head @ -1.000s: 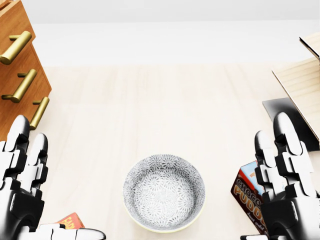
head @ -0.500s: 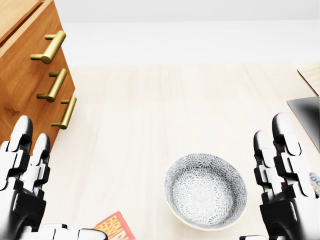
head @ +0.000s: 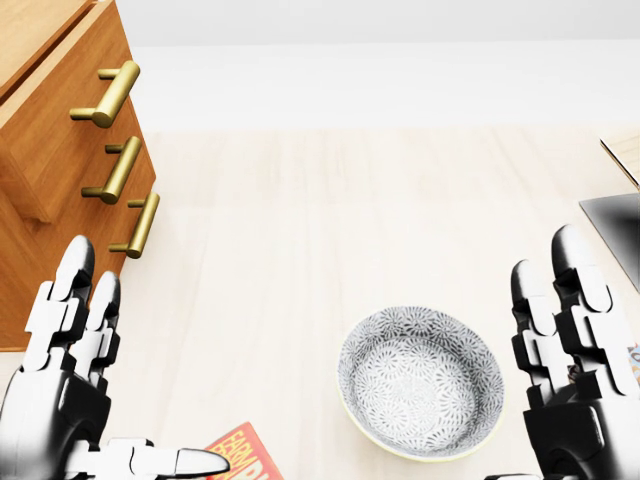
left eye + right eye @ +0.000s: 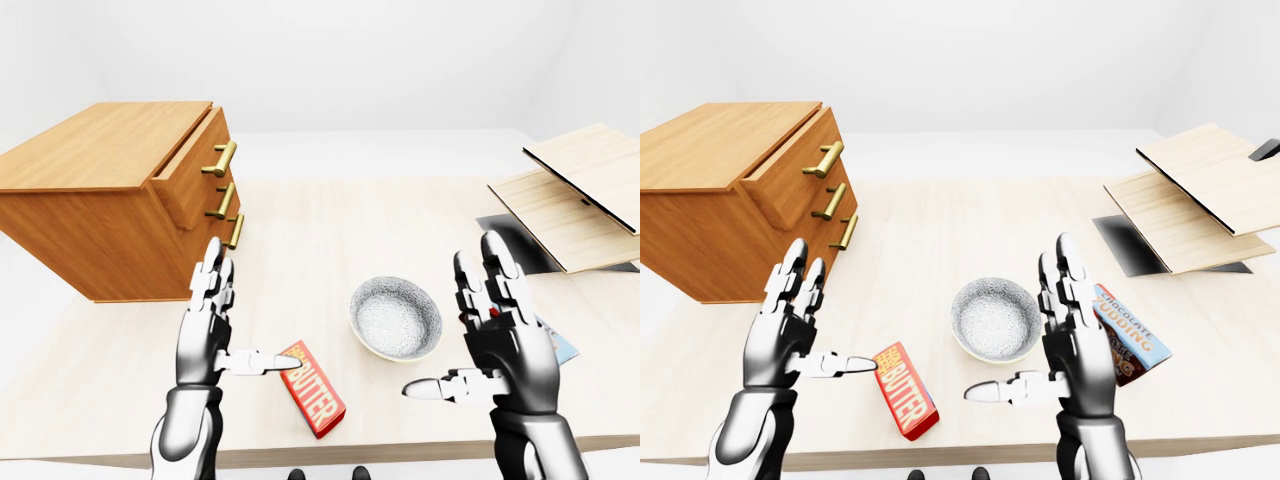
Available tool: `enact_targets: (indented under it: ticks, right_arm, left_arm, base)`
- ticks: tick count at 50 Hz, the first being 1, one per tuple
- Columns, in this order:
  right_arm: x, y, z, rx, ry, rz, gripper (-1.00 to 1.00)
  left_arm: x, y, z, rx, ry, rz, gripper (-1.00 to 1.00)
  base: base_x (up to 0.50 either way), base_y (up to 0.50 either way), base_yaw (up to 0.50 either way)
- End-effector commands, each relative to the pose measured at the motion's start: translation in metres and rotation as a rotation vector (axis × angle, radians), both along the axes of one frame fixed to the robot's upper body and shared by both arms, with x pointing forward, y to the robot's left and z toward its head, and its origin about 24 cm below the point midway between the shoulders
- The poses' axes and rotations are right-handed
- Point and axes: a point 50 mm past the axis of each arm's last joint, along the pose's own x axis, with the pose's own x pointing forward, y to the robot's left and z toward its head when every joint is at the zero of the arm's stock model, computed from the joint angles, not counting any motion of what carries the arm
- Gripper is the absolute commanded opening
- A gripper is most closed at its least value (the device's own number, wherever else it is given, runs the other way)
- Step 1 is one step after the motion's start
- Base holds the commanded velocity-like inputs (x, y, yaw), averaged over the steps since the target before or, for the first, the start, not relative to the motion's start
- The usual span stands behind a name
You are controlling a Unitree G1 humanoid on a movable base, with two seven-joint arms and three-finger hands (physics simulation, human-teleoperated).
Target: Close the top drawer of the cabinet and put the bowl on top of it.
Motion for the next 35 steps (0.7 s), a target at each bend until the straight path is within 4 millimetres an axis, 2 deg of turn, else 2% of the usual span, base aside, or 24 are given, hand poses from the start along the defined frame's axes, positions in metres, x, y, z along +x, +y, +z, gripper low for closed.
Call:
enact_targets:
  ticks: [1, 13, 17, 18, 21, 22, 35]
  right_arm:
    - [-0.005, 0.000, 0.003, 0.004, -0.013, 0.007, 1.00]
    - [-0.008, -0.001, 0.005, 0.010, -0.023, 0.013, 1.00]
    - [-0.008, -0.001, 0.005, 0.013, -0.026, 0.013, 1.00]
    - [-0.008, -0.002, 0.005, 0.023, -0.027, 0.015, 1.00]
    - [-0.009, -0.002, 0.006, 0.024, -0.033, 0.016, 1.00]
    - [-0.009, -0.002, 0.006, 0.021, -0.031, 0.016, 1.00]
    - [-0.009, -0.002, 0.007, 0.021, -0.035, 0.014, 1.00]
  left_arm:
    - [0.008, 0.001, -0.001, 0.015, 0.001, 0.004, 1.00]
    - [0.035, 0.012, 0.009, 0.008, -0.055, 0.042, 1.00]
    - [0.045, 0.014, 0.020, 0.007, -0.101, 0.047, 1.00]
    - [0.056, 0.013, 0.033, 0.012, -0.153, 0.052, 1.00]
    - [0.062, 0.012, 0.034, 0.020, -0.151, 0.052, 1.00]
    - [0.108, 0.014, 0.068, 0.037, -0.230, 0.071, 1.00]
    - [0.122, 0.015, 0.059, 0.031, -0.167, 0.076, 1.00]
  base:
    - [0.00, 0.00, 0.00]
    - [0.00, 0.00, 0.00]
    - [0.00, 0.00, 0.00]
    - [0.00, 0.00, 0.00]
    - [0.00, 0.00, 0.00]
    - [0.00, 0.00, 0.00]
    - [0.00, 0.00, 0.00]
